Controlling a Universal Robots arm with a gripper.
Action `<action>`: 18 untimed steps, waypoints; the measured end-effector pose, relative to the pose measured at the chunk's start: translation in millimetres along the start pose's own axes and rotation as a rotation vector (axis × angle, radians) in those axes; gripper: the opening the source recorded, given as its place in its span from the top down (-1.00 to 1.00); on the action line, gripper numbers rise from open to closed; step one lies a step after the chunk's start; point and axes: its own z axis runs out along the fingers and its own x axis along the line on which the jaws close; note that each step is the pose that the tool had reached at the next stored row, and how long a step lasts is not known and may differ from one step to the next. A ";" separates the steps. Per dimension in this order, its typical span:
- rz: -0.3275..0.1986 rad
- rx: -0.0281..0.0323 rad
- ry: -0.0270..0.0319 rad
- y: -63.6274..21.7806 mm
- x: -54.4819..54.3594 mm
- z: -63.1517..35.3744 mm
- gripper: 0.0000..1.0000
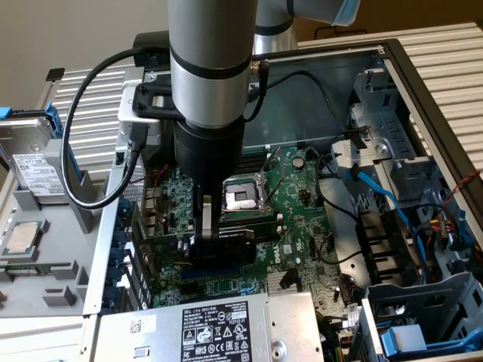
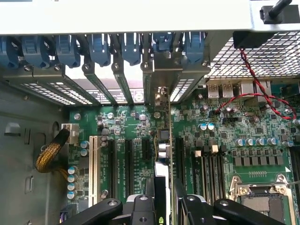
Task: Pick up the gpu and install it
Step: 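Insert the gpu into the slot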
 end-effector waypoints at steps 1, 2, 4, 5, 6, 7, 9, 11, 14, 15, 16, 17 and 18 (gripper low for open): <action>0.000 0.0000 0.0000 0.0 0.0 0.0 0.47; 0.000 0.0001 -0.0001 0.0 0.0 0.1 0.47; 0.000 0.0001 -0.0002 0.0 0.0 0.1 0.47; 0.000 0.0001 -0.0002 0.0 0.0 0.1 0.47; 0.000 0.0001 -0.0003 0.0 0.0 0.1 0.47; 0.000 0.0001 -0.0002 0.0 0.0 0.1 0.47; -0.001 0.0001 -0.0002 0.0 0.1 0.2 0.47; -0.002 -0.0004 0.0000 0.0 0.1 0.2 0.47; -0.002 -0.0008 0.0002 0.0 0.4 0.2 0.47; -0.002 -0.0009 0.0002 0.0 0.5 0.2 0.47; -0.002 -0.0010 0.0002 0.0 0.5 0.2 0.47; -0.003 -0.0011 0.0003 -0.1 0.5 0.2 0.47; -0.003 -0.0012 0.0003 -0.1 0.6 0.1 0.47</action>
